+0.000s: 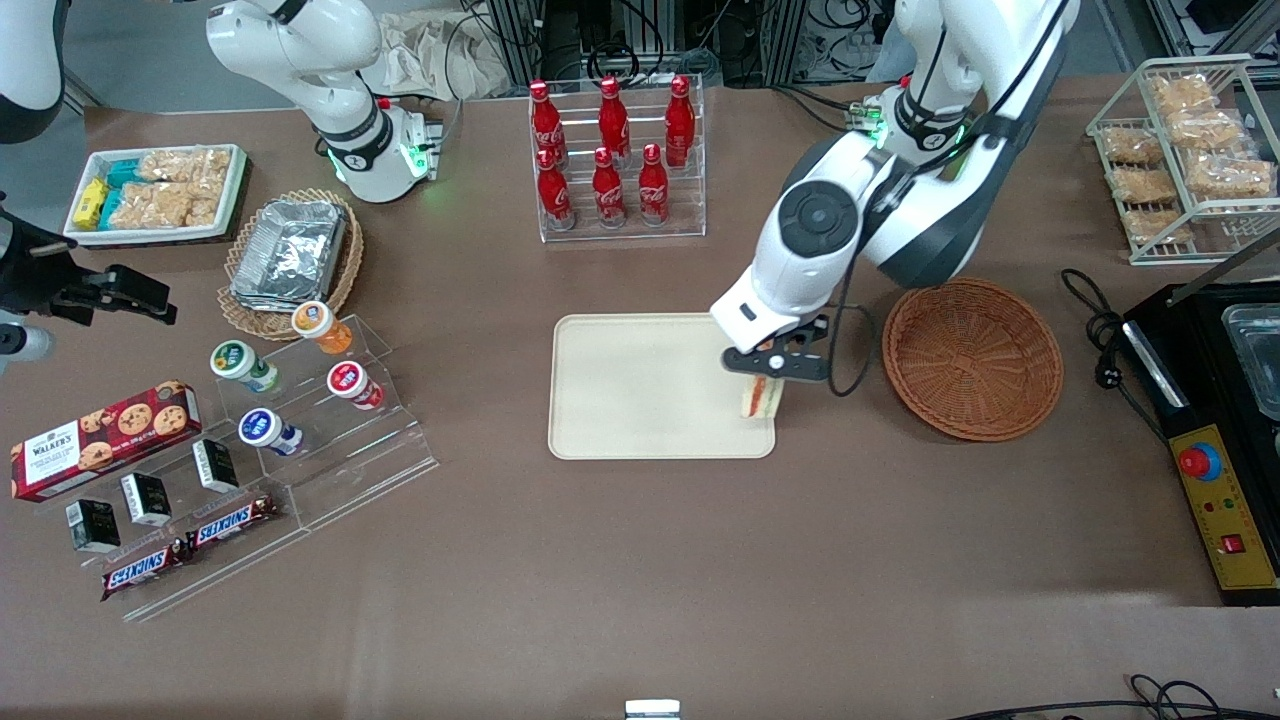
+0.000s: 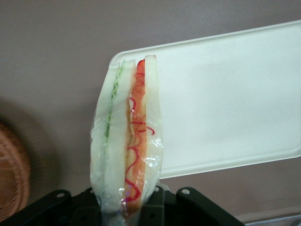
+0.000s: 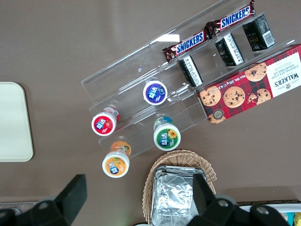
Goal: Place sandwich from basket to tray
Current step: 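Lower the sandwich onto the white tray and open the left gripper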
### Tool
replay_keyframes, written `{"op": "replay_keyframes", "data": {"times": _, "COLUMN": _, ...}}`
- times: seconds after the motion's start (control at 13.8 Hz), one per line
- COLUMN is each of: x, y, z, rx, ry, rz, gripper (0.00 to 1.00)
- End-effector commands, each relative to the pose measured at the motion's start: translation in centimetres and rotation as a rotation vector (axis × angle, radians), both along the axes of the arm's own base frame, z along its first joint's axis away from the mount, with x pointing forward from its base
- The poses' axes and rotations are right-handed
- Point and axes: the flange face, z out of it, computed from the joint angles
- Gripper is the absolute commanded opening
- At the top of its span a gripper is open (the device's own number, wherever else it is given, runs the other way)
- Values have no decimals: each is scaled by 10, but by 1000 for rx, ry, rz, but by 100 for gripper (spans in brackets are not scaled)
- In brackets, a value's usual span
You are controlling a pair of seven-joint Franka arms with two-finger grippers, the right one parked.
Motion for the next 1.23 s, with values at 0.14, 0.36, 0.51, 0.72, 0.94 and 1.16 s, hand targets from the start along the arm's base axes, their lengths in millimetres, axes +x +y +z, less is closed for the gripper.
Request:
{"op": "replay_keyframes", "data": {"times": 0.14, "x": -21, "y": 1, "z": -79, "rx": 21, "ry": -46, "rz": -16, "gripper": 0}}
{"op": "replay_keyframes", "data": {"times": 0.36, "x": -34, "y": 4, "z": -120, "rx": 22, "ry": -44, "rz": 53, "gripper": 0}}
{"op": "replay_keyframes", "data": {"times": 0.51, "x": -36, "y": 4, "z": -131, "rx": 32, "ry": -46, "rz": 42, "gripper": 0}}
{"op": "replay_keyframes", "data": {"times": 0.72, "x": -39, "y": 4, "z": -151, "rx": 42, "ry": -55, "rz": 41, "gripper": 6}}
{"op": "replay_keyframes", "data": {"times": 0.94, "x": -39, "y": 4, "z": -153, "rx": 45, "ry": -56, "rz": 40, "gripper": 100}}
{"op": "replay_keyframes", "data": {"times": 1.16, "x": -37, "y": 5, "z": -152, "rx": 45, "ry": -57, "rz": 62, "gripper": 100}}
